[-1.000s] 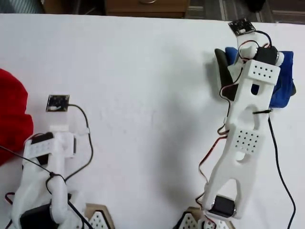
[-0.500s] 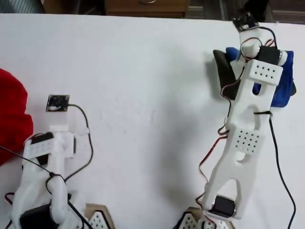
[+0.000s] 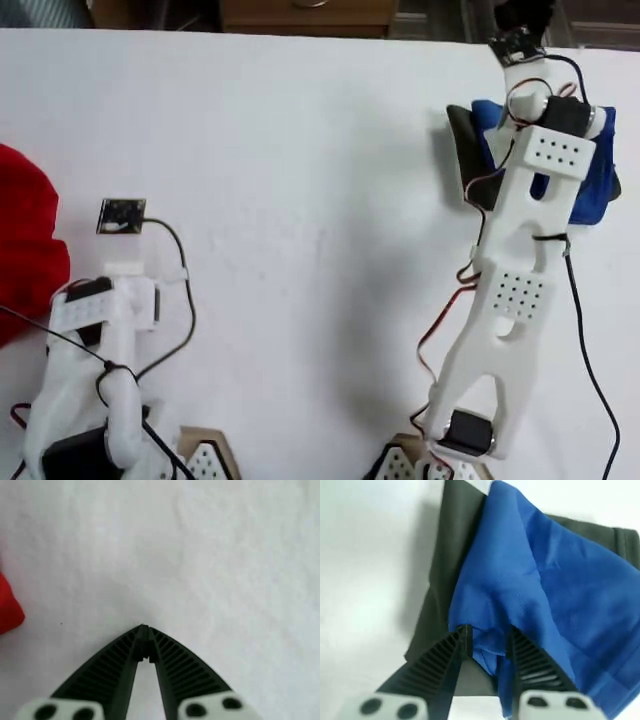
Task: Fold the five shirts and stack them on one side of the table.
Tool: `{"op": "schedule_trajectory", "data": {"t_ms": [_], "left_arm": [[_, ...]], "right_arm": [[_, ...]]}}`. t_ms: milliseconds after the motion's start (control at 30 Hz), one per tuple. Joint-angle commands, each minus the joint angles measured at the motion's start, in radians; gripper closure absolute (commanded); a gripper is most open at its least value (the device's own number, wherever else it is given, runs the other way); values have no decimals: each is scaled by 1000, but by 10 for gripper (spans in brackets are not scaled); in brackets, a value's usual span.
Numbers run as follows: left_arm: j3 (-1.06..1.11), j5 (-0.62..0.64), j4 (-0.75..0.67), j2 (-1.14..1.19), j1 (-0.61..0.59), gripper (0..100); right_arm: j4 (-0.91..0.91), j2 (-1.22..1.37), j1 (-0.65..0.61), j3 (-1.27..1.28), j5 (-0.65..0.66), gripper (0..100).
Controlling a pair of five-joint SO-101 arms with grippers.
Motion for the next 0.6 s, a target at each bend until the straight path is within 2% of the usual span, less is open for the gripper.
{"op": "schedule_trajectory", "data": {"t_ms": [0,167,433,567], "left_arm": [[-5,2,-14,-20,-3,972],[-5,2,-14,-20,-3,972],[-5,2,-14,-20,-3,972],[-5,2,-14,-20,-3,972]], "right_arm": [[15,-19,-47,-43,-2,885],[19,-8,-70,-34,-2,885],[2,-7,-21,-32,3,882],[2,38,-10,-37,2,808]]}}
